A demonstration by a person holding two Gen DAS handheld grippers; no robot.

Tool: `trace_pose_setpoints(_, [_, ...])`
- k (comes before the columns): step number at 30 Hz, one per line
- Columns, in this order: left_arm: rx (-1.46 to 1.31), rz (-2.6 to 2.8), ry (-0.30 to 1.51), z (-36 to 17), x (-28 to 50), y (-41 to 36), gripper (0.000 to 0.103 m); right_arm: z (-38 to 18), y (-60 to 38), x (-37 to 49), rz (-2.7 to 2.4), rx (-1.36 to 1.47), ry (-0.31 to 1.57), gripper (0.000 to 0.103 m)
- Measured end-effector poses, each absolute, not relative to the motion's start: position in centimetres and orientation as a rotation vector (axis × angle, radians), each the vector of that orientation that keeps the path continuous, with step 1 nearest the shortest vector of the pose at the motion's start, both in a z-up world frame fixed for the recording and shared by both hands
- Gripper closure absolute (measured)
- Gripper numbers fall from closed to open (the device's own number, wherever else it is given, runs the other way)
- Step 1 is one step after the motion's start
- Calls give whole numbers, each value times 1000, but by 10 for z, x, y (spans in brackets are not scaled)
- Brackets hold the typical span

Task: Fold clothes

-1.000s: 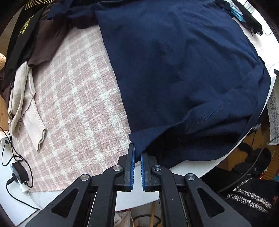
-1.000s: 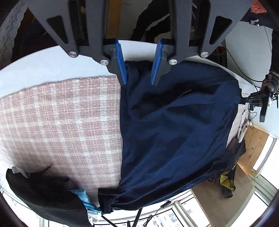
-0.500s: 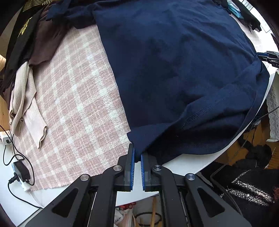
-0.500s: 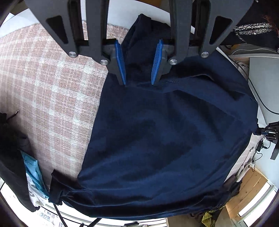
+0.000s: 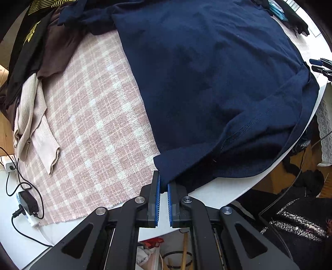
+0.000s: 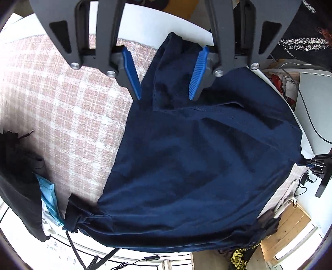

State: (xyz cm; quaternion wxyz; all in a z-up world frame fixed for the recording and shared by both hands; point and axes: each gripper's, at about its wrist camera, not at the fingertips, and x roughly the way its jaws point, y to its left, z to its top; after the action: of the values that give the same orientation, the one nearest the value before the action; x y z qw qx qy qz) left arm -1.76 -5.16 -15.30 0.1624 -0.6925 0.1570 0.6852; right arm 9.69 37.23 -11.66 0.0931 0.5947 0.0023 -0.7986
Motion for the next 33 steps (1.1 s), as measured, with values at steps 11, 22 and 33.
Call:
trace_pose_setpoints(11, [-1983, 1912, 500, -150, 6, -55, 98, -99, 386, 112, -2400, 1688, -153, 98])
trace_pose_setpoints(22, [-1927, 1881, 520, -118, 65, -70, 97, -20, 379, 267, -2680, 1483, -447, 98])
trace_pose_setpoints(33, [-1933, 1957, 462, -173, 113, -80, 87, -65, 365, 272, -2598, 1653, -511, 98])
